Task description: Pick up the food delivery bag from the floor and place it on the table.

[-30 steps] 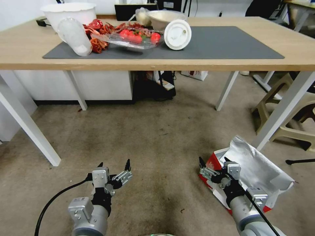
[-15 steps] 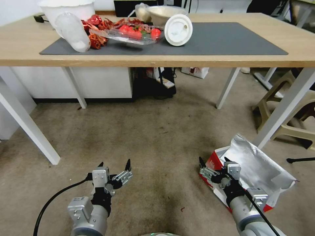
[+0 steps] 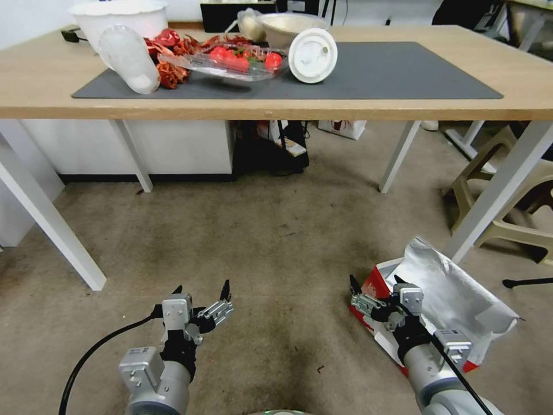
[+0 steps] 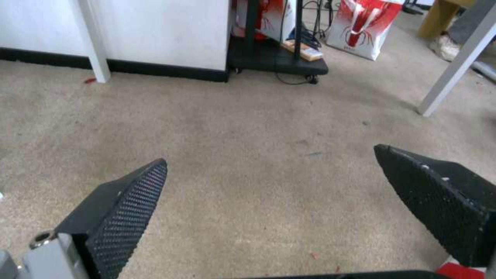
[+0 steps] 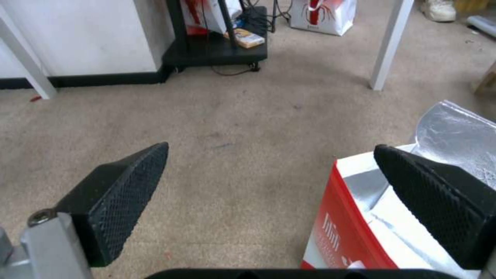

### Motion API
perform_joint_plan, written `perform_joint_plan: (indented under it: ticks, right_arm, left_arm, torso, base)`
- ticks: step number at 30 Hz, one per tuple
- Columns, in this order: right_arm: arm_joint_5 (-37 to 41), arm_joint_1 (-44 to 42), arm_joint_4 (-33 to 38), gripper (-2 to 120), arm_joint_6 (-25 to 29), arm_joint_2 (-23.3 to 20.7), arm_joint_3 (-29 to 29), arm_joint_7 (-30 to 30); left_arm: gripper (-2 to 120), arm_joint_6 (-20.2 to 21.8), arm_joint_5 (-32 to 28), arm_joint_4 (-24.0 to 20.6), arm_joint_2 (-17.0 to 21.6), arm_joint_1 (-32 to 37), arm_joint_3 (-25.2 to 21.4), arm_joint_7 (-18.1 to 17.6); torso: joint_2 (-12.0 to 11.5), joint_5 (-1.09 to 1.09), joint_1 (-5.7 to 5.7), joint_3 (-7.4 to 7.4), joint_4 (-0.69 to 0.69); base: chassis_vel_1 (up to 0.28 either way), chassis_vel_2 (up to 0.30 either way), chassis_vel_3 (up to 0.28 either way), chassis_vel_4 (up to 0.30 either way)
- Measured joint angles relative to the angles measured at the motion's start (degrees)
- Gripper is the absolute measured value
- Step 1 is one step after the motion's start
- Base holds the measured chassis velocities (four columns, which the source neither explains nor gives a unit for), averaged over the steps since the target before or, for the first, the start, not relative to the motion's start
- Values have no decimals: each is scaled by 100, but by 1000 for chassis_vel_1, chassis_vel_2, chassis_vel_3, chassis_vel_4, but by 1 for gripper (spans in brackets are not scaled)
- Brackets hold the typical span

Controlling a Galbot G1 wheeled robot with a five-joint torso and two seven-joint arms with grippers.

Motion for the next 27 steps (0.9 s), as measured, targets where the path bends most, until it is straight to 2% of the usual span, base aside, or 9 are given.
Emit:
perform_joint_plan:
  ticks: [9,13,15,21,23,25,27]
  right_arm:
    - [-1,-23,1,100,16,1,-4,0]
    - [2,-30,-4,100,42,-25,8,1]
    - [20,-45,-8,100,126,-55,23,-13]
    - [-10,20,-94,100,459,-230,153,-146]
    - [12,172,-283,100,734,-602,370,-313]
    - [28,192,-307,100,755,-657,396,-331]
    - [404,461,-670,100,942,-1369,679,-477]
  left_arm:
    - [100,-24,13,-3,-17,18,12,9]
    - [100,-249,2,59,-14,18,6,79]
    - [100,-413,12,86,16,36,-7,188]
    - [100,-491,128,105,74,15,-40,305]
    - [100,-528,171,110,143,19,-74,357]
    - [100,-537,175,110,153,25,-79,363]
    - [100,-555,209,102,227,96,-114,478]
  torso:
    - [8,0,2,0,0]
    - [11,0,3,0,0]
    - [12,0,3,0,0]
    - [15,0,3,0,0]
    - [16,0,4,0,-1]
    - [16,1,3,0,-1]
    - [18,1,4,0,0]
  base:
    - [0,0,0,0]
    - [0,0,0,0]
    - [0,0,0,0]
    - [0,0,0,0]
    - [0,0,0,0]
    - [0,0,0,0]
    - [0,0,0,0]
